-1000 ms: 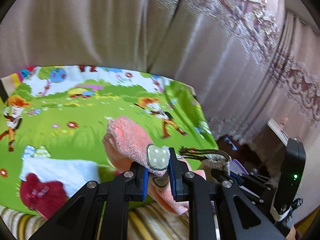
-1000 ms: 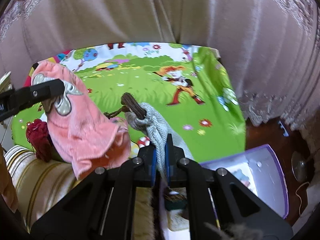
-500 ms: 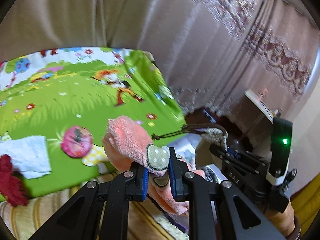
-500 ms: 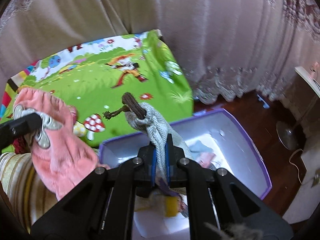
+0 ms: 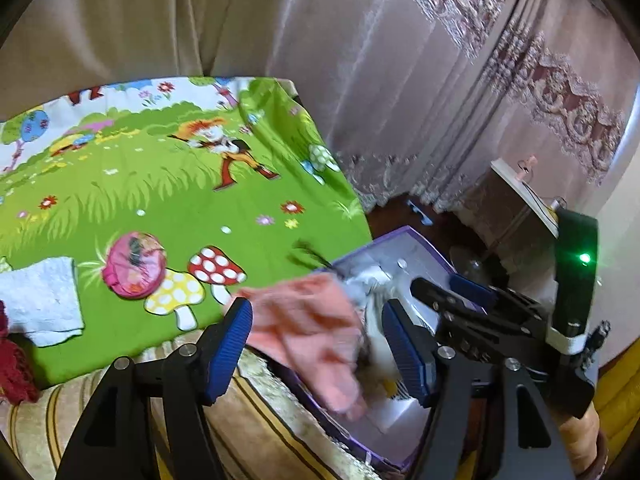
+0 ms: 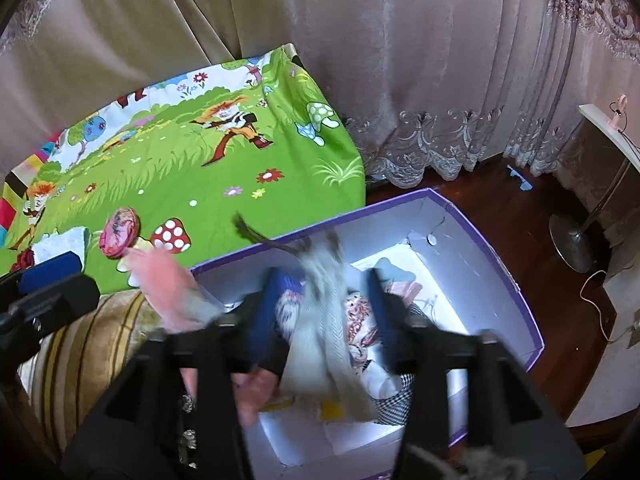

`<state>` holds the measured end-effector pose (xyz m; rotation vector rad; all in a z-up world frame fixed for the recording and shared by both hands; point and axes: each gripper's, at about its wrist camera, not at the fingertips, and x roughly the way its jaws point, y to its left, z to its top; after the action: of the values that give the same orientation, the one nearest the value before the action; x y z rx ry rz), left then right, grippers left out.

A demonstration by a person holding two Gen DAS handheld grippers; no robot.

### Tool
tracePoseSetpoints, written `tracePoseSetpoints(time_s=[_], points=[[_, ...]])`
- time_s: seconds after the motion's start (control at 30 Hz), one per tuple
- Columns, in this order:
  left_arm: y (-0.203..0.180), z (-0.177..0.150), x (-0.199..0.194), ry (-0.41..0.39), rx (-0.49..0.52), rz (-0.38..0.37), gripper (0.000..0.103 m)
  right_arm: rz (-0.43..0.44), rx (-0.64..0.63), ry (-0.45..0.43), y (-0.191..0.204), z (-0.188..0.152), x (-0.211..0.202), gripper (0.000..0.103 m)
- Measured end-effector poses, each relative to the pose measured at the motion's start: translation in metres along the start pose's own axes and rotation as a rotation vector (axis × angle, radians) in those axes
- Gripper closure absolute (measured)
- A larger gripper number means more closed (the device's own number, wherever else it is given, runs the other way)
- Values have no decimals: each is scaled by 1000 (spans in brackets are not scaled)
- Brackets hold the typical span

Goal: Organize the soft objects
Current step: 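Carry the pink cloth and grey bag over the box and open both grippers, then move both open grippers back over the bed toward the remaining items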

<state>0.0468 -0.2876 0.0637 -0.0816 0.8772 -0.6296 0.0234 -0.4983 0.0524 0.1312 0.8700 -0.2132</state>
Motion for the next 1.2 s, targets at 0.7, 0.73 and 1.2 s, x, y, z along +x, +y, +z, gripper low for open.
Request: tracePoseSetpoints(time_s=[0.7, 0.73, 1.2], points=[[16, 9, -29, -85, 132, 220, 24, -35, -64, -151, 41, 12, -31, 4], [21, 10, -32, -89, 122, 217, 24, -37, -63, -159, 43, 13, -33, 3], [97, -4, -67, -125, -22, 258, 24, 141, -159, -124, 91, 6, -24, 1]])
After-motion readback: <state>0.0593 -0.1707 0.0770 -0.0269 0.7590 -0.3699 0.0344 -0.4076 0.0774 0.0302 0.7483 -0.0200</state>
